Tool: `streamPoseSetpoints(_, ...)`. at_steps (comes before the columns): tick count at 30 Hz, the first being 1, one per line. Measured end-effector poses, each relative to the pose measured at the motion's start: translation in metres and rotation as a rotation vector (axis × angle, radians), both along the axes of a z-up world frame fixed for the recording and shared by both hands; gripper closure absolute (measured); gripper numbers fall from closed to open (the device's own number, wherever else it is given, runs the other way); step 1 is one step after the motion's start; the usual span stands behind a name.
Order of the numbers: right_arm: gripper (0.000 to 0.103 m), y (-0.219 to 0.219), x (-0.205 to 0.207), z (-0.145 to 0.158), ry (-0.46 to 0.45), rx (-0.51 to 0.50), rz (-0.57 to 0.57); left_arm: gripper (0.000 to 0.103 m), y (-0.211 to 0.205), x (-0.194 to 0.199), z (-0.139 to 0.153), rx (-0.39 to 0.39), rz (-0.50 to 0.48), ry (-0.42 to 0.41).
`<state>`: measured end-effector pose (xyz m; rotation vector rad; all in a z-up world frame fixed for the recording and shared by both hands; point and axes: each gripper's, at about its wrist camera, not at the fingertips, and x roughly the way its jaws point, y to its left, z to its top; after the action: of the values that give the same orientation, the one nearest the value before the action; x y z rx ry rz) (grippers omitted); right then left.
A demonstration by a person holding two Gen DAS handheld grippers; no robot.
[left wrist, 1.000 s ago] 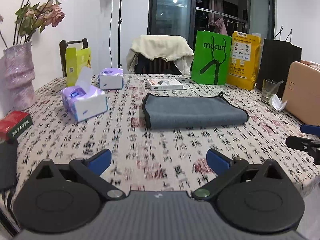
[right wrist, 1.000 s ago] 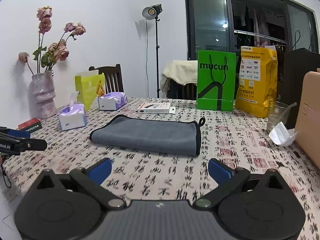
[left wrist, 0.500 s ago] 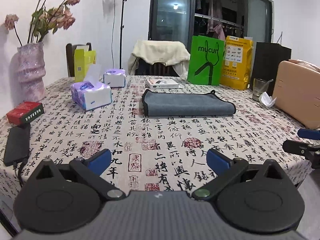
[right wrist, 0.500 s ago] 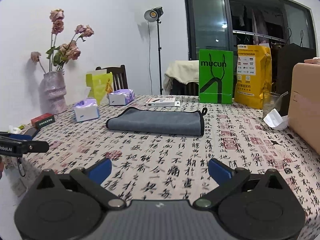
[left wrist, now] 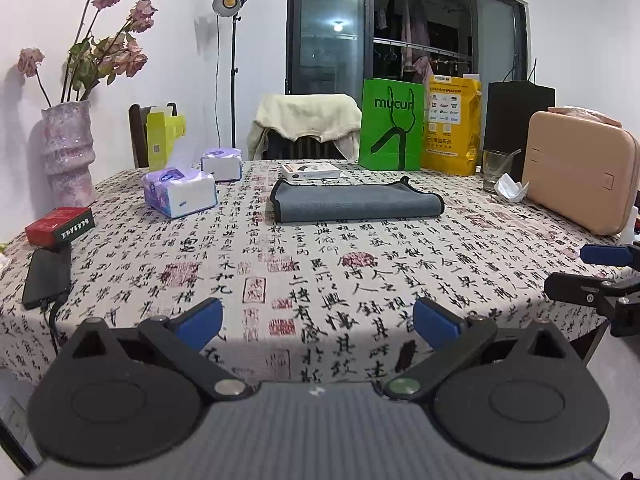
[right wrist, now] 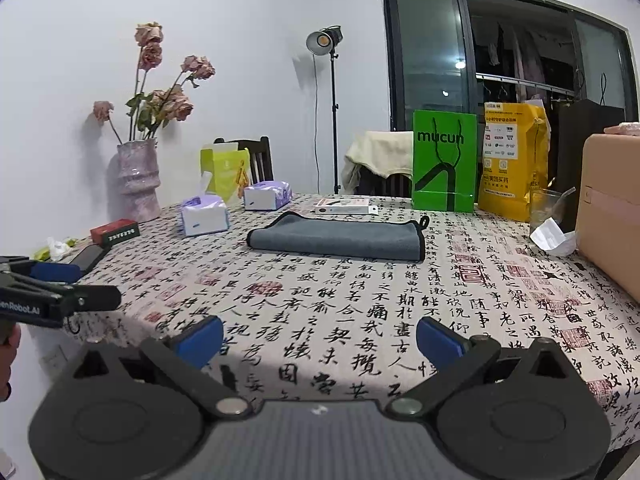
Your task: Fold towel
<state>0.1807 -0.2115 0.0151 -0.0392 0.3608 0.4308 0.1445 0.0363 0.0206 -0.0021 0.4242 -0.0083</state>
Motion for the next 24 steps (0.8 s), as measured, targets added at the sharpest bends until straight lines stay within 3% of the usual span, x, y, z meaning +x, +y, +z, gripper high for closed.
streamPoseSetpoints(11, 0.000, -0.006, -0.040, -0.006, -0.019, 0.025, 0.005, 0.000, -0.010, -0.038, -0.001, 0.014, 0.000, -0.038)
streamPoseSetpoints(17, 0.000, -0.011, -0.056, -0.008, -0.032, 0.024, -0.008, 0.000, -0.014, -0.045, 0.001, -0.021, -0.040, -0.030)
streamPoseSetpoints(24, 0.000, -0.014, -0.067, -0.009, -0.040, 0.027, -0.005, 0.000, -0.021, -0.049, -0.004, 0.003, -0.044, -0.031)
